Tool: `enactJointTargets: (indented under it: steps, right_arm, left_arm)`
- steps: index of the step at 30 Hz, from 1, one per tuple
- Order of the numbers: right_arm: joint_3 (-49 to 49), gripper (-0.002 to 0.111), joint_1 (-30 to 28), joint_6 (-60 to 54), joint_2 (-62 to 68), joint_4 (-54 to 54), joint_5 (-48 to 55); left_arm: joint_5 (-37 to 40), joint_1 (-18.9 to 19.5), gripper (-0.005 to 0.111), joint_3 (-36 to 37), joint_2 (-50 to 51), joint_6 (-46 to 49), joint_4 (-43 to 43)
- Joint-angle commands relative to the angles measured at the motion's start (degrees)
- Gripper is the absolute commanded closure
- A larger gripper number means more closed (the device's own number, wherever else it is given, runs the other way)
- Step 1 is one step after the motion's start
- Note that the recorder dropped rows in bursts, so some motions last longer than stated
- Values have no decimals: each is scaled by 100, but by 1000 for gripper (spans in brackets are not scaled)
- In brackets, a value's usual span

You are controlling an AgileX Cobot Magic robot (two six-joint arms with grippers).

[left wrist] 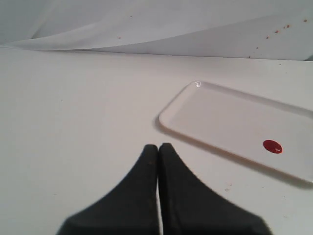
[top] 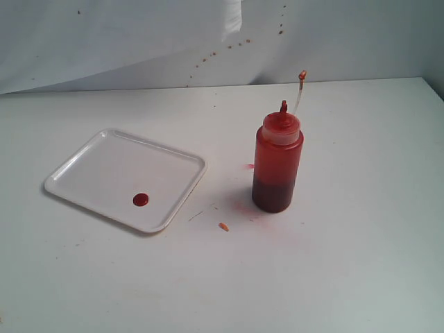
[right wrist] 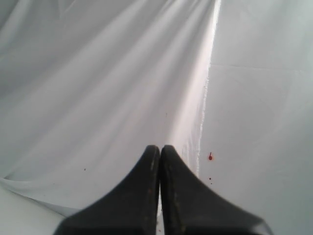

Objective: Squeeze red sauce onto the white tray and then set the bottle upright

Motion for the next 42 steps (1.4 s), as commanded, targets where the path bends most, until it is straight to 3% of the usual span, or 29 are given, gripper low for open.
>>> enactJointTargets:
  steps: [1, 34, 37, 42]
  right_arm:
    - [-20, 108, -2, 12, -16, 32, -50]
    - [-20, 108, -18, -146, -16, -166, -50]
    - [-7, 108, -324, -203, -87, -209, -63]
    - [550, 108, -1657, -143, -666, 15, -50]
  left_arm:
    - [-70, 21, 107, 27, -19, -82, -68]
    - [-70, 22, 107, 27, -19, -70, -65]
    - [-70, 22, 107, 27, -19, -70, -65]
    - [-70, 22, 107, 27, -19, -70, -65]
